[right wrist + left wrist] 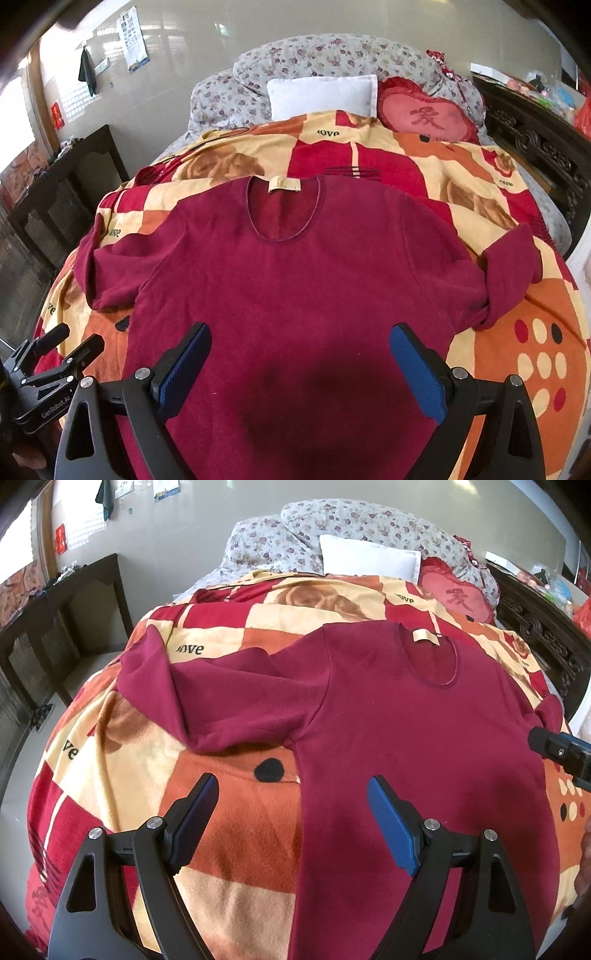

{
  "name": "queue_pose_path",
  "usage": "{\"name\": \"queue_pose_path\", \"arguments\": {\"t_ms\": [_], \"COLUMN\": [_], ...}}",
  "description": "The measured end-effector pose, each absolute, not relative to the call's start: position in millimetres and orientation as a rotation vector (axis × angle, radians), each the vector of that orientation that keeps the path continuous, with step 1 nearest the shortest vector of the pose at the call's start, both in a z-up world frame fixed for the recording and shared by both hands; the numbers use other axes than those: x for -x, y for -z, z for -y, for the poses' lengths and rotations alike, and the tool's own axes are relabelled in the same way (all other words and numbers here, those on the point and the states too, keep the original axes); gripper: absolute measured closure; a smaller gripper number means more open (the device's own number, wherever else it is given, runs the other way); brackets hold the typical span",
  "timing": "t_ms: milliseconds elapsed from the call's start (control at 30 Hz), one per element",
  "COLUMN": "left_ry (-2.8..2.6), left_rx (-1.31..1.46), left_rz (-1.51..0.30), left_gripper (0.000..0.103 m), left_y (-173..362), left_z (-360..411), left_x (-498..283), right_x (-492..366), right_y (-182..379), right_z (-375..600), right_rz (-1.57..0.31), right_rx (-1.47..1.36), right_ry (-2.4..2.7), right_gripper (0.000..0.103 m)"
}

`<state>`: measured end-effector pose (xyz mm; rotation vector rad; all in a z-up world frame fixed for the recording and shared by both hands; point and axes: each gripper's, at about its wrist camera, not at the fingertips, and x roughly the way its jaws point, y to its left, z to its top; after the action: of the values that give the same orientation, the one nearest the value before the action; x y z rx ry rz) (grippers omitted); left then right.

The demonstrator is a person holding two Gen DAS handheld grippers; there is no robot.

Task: Fold small clothes
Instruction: 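Move the left gripper over the sleeve nearest it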

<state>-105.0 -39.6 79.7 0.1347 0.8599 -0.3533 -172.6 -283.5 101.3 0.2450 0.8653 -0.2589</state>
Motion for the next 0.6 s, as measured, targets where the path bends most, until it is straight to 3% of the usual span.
{"name": "queue_pose_path", "arguments": {"t_ms": [600], "left_ry": [0.118], "left_rx": [-0.029], "left_rz": [-0.857], "left_gripper": [0.02], "left_y": [-91], "left_z": [-48], "left_x": [14], "right_x": [128], "right_y": [-79], "right_z": [252], "right_rz": [-0.93], "right_rx": [-0.214], "right_ry": [0.16], "right_gripper": [0.007]}}
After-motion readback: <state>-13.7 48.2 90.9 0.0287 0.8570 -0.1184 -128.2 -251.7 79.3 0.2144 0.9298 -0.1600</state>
